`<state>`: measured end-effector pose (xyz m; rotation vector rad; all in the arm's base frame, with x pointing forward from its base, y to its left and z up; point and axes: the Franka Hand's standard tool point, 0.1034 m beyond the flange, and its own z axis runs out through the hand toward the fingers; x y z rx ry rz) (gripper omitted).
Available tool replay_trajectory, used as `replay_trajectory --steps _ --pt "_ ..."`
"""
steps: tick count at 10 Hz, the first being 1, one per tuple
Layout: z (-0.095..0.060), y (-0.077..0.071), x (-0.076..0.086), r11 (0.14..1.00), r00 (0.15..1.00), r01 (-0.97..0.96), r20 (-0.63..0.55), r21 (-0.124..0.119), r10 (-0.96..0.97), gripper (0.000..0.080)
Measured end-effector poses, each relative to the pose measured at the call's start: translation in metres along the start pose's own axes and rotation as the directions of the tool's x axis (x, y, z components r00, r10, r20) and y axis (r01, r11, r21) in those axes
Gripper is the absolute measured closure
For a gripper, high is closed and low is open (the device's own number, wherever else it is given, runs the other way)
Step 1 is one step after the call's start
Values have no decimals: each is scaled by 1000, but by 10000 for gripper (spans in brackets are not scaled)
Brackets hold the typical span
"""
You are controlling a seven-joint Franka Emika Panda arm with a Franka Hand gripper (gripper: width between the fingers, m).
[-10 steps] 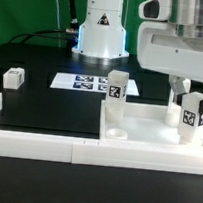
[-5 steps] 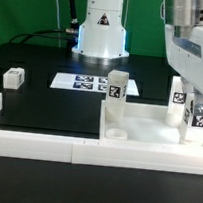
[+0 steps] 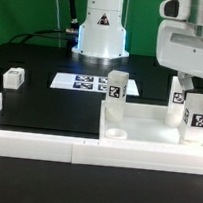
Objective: Assemble square table
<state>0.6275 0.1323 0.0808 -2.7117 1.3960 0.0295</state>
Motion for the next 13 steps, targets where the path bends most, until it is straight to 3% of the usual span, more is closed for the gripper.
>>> replay_trajectory --steps 2,3,5,8,9,10,13 --pt "0 0 0 988 988 154 -1 -1 -154 155" --pt "0 1 1 959 959 284 -5 -17 -284 151" --pt "-1 -3 4 790 790 610 -22 -60 -612 151" --pt "-2 -4 4 702 702 709 -16 -64 -712 151" --pt "-2 -4 4 710 710 702 -17 -63 -704 241" --pt "-2 -4 5 727 728 684 -19 -64 -686 443" --pt "-1 -1 10 841 841 538 -30 -65 -540 498"
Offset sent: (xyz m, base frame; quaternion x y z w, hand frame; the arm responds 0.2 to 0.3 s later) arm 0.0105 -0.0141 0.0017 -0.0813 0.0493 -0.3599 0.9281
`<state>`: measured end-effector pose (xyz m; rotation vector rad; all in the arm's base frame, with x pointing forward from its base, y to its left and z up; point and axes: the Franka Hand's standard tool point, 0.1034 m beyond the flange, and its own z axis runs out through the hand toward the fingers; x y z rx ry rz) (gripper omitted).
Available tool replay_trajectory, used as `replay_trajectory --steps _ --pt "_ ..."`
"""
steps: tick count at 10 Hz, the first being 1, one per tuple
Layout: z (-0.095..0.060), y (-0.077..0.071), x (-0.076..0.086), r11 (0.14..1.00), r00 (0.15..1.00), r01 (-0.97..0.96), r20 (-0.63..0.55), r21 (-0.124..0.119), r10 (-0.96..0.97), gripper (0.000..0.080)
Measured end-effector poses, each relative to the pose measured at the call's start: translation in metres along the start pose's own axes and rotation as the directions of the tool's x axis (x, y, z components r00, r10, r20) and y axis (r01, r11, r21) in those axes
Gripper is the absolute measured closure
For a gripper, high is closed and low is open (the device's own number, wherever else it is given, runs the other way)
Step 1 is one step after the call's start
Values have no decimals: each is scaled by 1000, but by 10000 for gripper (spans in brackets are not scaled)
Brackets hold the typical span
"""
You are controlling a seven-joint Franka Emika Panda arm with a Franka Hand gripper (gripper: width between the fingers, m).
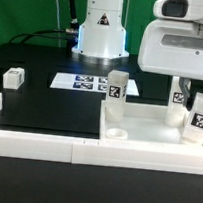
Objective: Assemble square table
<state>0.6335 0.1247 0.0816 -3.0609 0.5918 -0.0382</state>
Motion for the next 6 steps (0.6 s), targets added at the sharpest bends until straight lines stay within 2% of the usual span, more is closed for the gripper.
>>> replay_trajectory --steps 2,3,4,6 --pt "1 3 1 988 988 -151 0 3 151 498" --pt "4 10 4 937 937 -349 2 30 349 500" --pt "4 12 3 843 844 -536 26 51 536 500" --pt "5 9 -2 709 710 -704 55 36 702 506"
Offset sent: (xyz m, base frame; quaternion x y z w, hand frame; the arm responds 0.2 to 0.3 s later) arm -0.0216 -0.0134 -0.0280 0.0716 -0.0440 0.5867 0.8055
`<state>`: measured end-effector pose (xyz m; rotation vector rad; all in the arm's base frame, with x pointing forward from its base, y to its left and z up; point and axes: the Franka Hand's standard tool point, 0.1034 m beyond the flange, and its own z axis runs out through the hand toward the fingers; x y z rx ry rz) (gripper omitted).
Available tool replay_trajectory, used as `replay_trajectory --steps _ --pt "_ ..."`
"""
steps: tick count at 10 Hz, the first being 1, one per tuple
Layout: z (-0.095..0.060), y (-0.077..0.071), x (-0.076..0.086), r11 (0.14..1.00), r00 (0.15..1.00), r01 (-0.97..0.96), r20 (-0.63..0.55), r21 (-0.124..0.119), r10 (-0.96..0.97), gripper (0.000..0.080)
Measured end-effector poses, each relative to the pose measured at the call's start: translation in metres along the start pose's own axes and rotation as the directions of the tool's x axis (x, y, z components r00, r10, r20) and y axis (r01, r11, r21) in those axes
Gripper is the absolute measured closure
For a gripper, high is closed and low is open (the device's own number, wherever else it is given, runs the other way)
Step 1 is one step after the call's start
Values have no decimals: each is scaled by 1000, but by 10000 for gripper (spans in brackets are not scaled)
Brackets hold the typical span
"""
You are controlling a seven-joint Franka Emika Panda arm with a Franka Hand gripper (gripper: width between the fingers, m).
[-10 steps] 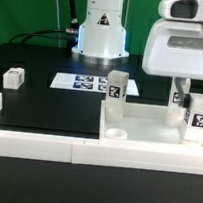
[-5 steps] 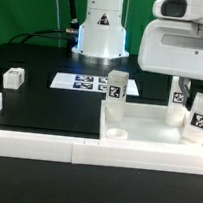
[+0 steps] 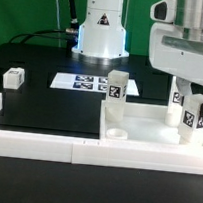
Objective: Assemble square table
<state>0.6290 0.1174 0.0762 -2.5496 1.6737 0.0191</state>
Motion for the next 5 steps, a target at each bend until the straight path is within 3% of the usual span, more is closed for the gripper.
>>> replay_trajectory --steps 1,2,4,5 --pt "1 -1 -1 985 985 -170 32 17 169 506" --pt "1 -1 -1 979 978 -204 41 20 203 506" --pt "2 1 -2 996 996 -86 34 9 86 497" --pt "2 4 -4 990 990 139 29 -26 -138 327"
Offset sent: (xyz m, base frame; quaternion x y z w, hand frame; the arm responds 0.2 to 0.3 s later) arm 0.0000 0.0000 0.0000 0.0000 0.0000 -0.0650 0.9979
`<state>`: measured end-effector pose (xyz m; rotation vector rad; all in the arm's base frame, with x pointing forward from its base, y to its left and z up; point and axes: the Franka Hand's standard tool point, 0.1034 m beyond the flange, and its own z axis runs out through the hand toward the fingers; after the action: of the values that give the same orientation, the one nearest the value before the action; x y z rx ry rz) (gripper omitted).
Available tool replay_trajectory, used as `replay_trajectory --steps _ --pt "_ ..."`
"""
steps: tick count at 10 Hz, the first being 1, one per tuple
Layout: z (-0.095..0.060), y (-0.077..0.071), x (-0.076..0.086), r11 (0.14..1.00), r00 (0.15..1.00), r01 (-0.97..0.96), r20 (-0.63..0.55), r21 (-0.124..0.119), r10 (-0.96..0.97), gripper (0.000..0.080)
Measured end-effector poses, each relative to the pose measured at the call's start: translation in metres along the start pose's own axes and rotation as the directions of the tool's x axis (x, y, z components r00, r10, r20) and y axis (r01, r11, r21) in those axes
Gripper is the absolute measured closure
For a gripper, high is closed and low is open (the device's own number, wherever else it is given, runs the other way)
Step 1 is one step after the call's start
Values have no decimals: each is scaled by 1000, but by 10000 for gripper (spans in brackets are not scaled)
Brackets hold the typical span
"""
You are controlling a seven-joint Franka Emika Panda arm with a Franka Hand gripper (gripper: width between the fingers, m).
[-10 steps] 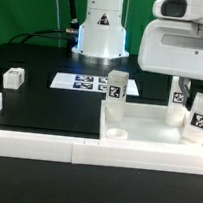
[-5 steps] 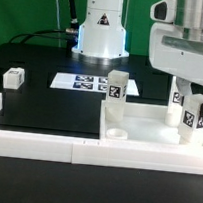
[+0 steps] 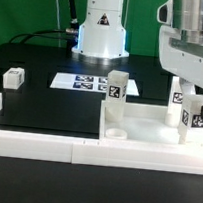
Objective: Assemble square table
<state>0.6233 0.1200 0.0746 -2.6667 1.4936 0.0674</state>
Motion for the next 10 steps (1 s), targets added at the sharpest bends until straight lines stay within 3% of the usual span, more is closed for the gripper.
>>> replay_trajectory --steps 1,4,6,7,8,9,10 --pt "2 0 0 983 983 181 -2 3 -181 186" --pt "3 0 1 913 913 408 -1 1 -408 152" --pt "3 0 1 832 832 555 -7 -10 -555 150" --pt "1 -4 2 687 686 723 -38 -72 -726 150" --pt "-1 -10 0 642 639 762 -67 -80 -767 150" --pt "0 -10 1 650 647 756 -65 -77 -760 150" --pt "0 -10 1 650 647 756 -65 -77 -760 263"
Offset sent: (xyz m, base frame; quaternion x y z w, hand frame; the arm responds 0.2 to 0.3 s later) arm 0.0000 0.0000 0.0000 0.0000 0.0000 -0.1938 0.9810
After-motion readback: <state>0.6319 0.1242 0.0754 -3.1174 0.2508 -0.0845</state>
